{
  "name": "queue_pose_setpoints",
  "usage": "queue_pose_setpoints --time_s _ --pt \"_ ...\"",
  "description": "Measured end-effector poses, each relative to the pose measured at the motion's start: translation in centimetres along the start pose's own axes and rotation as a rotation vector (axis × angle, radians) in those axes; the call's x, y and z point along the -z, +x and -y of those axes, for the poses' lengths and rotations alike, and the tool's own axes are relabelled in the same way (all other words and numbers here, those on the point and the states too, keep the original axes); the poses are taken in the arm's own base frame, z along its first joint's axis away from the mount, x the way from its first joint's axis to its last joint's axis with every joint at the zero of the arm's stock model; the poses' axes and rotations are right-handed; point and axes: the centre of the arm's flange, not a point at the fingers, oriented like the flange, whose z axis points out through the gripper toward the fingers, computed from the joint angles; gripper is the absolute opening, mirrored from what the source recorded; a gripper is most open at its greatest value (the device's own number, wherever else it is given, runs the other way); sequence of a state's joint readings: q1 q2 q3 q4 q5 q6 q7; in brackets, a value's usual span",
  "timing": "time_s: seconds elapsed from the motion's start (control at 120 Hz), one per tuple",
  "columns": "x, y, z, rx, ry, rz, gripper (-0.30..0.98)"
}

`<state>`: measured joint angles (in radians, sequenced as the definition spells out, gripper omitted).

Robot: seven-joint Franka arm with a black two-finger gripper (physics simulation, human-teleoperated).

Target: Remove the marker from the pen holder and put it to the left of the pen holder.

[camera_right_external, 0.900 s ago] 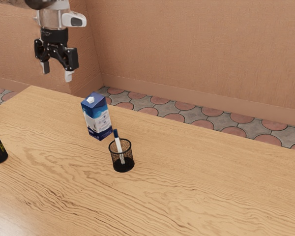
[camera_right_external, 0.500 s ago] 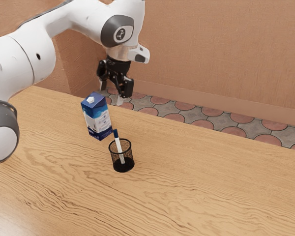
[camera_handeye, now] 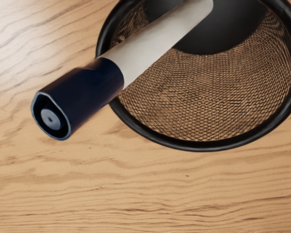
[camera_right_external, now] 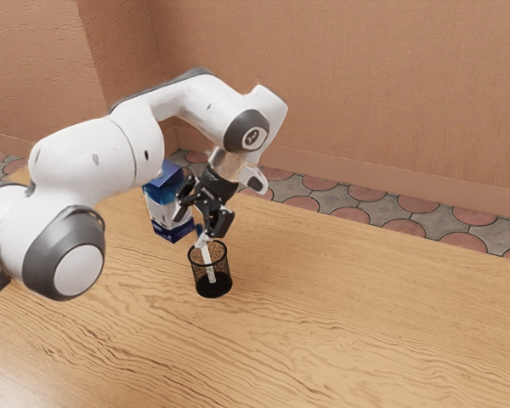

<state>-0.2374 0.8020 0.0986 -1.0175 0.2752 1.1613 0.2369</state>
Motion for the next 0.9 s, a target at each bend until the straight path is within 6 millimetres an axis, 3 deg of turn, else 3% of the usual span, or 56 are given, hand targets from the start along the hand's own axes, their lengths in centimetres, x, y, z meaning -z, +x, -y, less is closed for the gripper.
queue_pose_setpoints --time_s 0.133,0.4,0.567,0.733,0.9 --pt "-1.1 0.3 0.5 -0.017 -0.025 0.023 0.69" --pt "-2.7 -0.5 3.5 -0.055 -0.142 0.036 0.69" --pt "-3.8 0.0 3.3 -0.103 -0.191 0.044 0.69" --pt "-3.8 0.3 4.3 -0.121 -0.217 -0.003 0.69" --pt "-2.2 0.8 4.6 -0.14 -0.23 -0.113 0.69"
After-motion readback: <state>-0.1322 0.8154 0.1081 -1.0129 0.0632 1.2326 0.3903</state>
